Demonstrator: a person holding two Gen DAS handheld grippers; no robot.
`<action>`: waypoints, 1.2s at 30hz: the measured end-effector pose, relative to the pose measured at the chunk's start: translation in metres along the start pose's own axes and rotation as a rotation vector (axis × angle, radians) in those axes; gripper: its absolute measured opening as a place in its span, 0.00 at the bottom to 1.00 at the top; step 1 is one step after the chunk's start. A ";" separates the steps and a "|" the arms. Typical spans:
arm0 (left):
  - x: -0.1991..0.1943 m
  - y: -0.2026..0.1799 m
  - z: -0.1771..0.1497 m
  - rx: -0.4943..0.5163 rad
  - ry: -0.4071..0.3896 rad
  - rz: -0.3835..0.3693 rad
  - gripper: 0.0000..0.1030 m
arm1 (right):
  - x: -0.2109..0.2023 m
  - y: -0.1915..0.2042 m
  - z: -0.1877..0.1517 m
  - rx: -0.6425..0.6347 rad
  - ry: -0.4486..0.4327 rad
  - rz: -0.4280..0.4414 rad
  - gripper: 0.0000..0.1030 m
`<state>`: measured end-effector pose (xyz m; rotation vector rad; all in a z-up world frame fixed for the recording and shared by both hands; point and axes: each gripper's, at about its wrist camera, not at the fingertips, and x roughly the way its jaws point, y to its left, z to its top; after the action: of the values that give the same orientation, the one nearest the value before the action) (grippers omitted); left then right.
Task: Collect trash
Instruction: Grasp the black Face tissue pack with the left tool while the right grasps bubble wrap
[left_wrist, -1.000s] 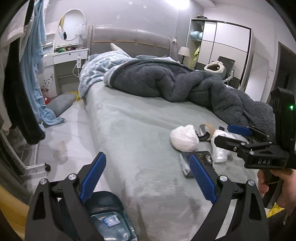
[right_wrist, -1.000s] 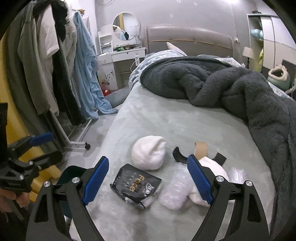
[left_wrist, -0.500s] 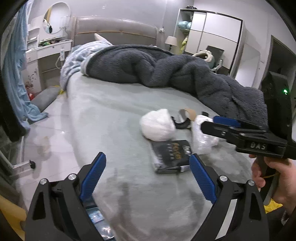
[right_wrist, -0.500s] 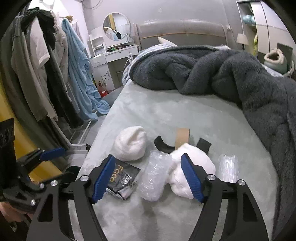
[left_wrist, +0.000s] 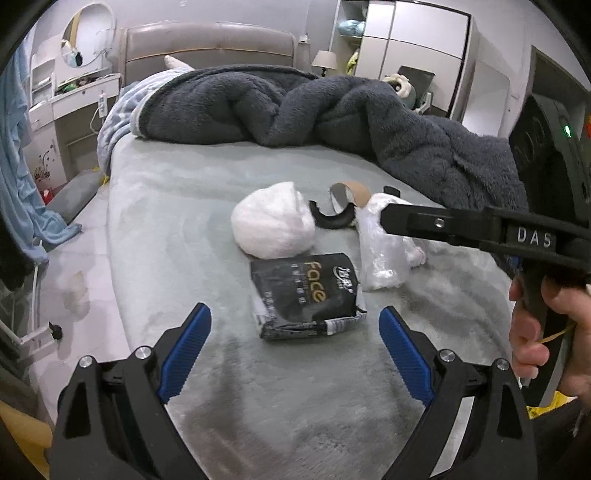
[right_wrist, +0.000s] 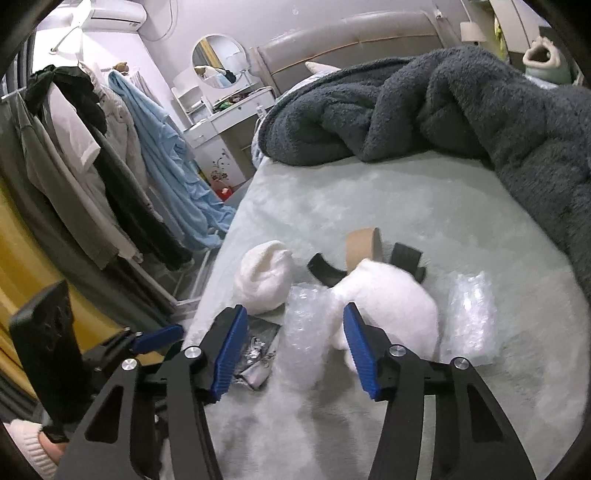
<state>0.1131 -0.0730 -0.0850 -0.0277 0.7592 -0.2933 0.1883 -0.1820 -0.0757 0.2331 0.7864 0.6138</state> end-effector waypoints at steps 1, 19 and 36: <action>0.001 -0.002 0.000 0.008 0.000 -0.001 0.91 | 0.002 0.001 -0.001 0.001 0.006 0.010 0.50; 0.020 -0.021 -0.001 0.064 0.032 0.027 0.86 | 0.025 0.003 -0.010 -0.012 0.115 -0.040 0.29; 0.025 -0.016 0.001 0.042 0.053 0.068 0.70 | 0.009 0.009 0.000 0.002 0.079 0.014 0.29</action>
<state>0.1268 -0.0954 -0.0984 0.0455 0.8051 -0.2454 0.1886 -0.1693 -0.0772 0.2170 0.8622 0.6385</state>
